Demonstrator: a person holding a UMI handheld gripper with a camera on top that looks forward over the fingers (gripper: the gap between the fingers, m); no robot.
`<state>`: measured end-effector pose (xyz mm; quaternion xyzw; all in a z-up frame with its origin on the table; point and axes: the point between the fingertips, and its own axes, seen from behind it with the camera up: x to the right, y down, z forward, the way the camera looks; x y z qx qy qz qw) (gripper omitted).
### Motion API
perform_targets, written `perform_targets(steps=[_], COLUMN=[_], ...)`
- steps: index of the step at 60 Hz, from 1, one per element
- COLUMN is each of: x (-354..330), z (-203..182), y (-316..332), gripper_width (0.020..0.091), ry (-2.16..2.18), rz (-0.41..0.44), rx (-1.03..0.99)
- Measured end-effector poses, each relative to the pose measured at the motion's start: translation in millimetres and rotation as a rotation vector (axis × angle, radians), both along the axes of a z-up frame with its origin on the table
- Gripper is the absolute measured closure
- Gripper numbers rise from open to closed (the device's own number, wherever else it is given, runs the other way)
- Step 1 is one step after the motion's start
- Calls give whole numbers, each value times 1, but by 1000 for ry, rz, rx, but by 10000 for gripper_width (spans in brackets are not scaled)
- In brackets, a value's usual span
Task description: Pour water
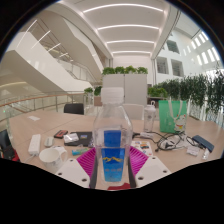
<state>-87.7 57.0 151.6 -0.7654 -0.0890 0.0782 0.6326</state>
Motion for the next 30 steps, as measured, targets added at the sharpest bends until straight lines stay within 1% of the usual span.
perform_targets(steps=[5,6,13,14,15,20,23,27,28,30], x=[12,14,20,20,21,22,22,21,22,25], z=[-31,-52,-80,-85,-89,-85,-85,-87,-90,-96], y=[1,5,2,2,1,1,0,0,-2,-8], gripper_width=[653,651,644,651,643,646,626,573,555,484], ry=[-35,-34,-25,-23,-21,3,-9,-13,-17,-26], rz=[23,34,57,57,56,72,80,77,76,74], rx=[-51,-52,-75,-81,-88,-50,-46,-78,-101,-151])
